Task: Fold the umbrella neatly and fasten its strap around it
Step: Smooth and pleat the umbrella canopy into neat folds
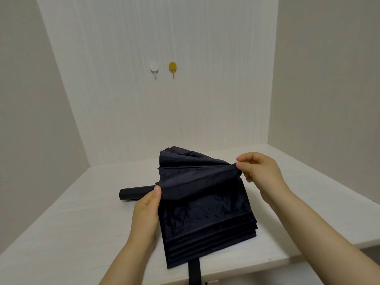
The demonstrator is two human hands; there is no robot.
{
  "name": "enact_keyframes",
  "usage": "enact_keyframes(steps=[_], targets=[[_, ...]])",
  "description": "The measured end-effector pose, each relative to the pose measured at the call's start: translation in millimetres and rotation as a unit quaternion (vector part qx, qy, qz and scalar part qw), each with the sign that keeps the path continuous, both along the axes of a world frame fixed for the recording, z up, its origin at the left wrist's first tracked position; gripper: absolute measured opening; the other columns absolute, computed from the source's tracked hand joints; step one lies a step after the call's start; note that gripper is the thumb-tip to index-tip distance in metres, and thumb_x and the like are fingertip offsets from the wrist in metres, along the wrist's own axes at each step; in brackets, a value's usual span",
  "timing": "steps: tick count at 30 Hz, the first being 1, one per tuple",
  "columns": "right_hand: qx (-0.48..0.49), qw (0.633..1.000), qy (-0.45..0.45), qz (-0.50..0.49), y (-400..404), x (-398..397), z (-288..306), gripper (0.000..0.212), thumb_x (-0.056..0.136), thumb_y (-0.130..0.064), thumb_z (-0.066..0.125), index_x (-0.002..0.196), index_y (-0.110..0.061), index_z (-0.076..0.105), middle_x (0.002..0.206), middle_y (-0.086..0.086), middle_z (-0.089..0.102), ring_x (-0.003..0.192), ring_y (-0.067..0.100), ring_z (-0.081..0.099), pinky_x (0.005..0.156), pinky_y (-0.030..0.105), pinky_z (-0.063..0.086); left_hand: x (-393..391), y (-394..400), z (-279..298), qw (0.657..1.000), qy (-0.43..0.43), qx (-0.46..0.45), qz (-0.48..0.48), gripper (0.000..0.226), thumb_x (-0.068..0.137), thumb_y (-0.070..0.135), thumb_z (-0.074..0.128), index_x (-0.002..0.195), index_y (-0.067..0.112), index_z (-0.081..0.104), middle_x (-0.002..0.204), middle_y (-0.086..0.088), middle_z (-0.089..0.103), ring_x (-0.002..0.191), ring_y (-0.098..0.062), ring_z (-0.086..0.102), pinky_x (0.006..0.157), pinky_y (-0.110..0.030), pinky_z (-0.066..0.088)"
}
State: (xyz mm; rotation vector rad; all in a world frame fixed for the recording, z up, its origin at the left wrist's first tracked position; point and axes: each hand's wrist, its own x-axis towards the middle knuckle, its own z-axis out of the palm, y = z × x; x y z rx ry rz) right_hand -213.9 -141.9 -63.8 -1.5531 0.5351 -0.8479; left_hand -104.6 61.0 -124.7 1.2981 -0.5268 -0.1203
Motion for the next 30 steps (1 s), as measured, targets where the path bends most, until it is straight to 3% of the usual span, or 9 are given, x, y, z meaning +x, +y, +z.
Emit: enact_keyframes(steps=[6,13,17,21,24,26,28,30], targets=[[0.04,0.996,0.069,0.051,-7.2,-7.3,-3.1,0.013,0.084,-0.001,0.058,0.079,-0.012,0.062,0.067,0.004,0.056,0.045,0.012,0.044,0.049,0.023,0.035,1.9,-0.1,-0.5,1.0,0.004,-0.005,-0.008,0.035,0.095,0.024,0.041,0.098,0.007,0.071,0.095,0.0,0.075,0.088,-0.006,0.069,0.064,-0.009,0.049],[0.076,0.994,0.032,0.074,-7.4,-12.3,-21.1,0.018,0.082,0.005,0.057,0.085,-0.012,0.063,0.061,0.002,0.051,0.042,0.009,0.043,0.046,0.02,0.035,5.4,1.7,-1.3,1.0,0.024,-0.014,-0.006,0.031,0.093,0.018,0.045,0.086,0.012,0.075,0.094,-0.002,0.075,0.092,-0.013,0.068,0.078,-0.027,0.045],[0.134,0.978,0.094,0.127,-14.3,-13.1,-29.1,0.015,0.085,-0.007,0.057,0.099,-0.007,0.061,0.075,0.006,0.054,0.041,0.008,0.042,0.039,0.017,0.035,8.2,1.9,-3.1,1.0,0.024,-0.012,-0.001,0.032,0.094,0.019,0.045,0.088,0.01,0.075,0.099,-0.006,0.074,0.098,-0.018,0.066,0.084,-0.032,0.045],[0.201,0.958,0.131,0.158,-16.6,-13.8,-29.6,0.007,0.087,-0.015,0.056,0.086,-0.009,0.06,0.067,0.001,0.053,0.037,0.006,0.04,0.035,0.014,0.033,8.2,1.6,-4.2,1.0,0.02,-0.014,-0.002,0.033,0.093,0.019,0.045,0.086,0.011,0.075,0.099,-0.008,0.074,0.099,-0.021,0.065,0.089,-0.035,0.045],[0.187,0.964,0.138,0.131,-16.1,-10.2,-28.8,0.012,0.086,-0.012,0.056,0.075,-0.011,0.058,0.065,0.0,0.051,0.035,0.005,0.039,0.036,0.014,0.031,7.4,2.3,-3.1,1.0,0.011,-0.019,-0.005,0.033,0.093,0.017,0.045,0.082,0.01,0.076,0.095,-0.007,0.074,0.094,-0.019,0.066,0.085,-0.033,0.046],[0.182,0.97,0.115,0.112,-14.5,-7.3,-25.9,0.012,0.085,-0.01,0.056,0.074,-0.012,0.058,0.067,0.001,0.052,0.035,0.004,0.04,0.037,0.014,0.031,6.0,3.0,-2.0,1.0,0.002,-0.017,-0.005,0.037,0.092,0.014,0.046,0.068,0.012,0.075,0.079,-0.001,0.073,0.08,-0.013,0.065,0.077,-0.029,0.046],[0.172,0.975,0.096,0.102,-12.3,-5.6,-21.4,0.011,0.085,-0.009,0.056,0.075,-0.012,0.06,0.069,0.001,0.054,0.037,0.005,0.042,0.038,0.015,0.034,2.3,3.9,1.1,1.0,-0.011,-0.009,-0.007,0.046,0.09,0.007,0.047,0.052,0.018,0.069,0.06,0.008,0.066,0.062,-0.004,0.06,0.064,-0.019,0.045],[0.15,0.98,0.091,0.094,-9.8,-6.0,-15.7,0.009,0.085,-0.009,0.056,0.078,-0.011,0.06,0.071,0.002,0.055,0.042,0.007,0.044,0.042,0.017,0.035,0.1,4.4,2.5,1.0,-0.021,-0.002,-0.005,0.045,0.089,0.002,0.048,0.053,0.019,0.069,0.056,0.01,0.064,0.058,-0.002,0.059,0.056,-0.012,0.045]])
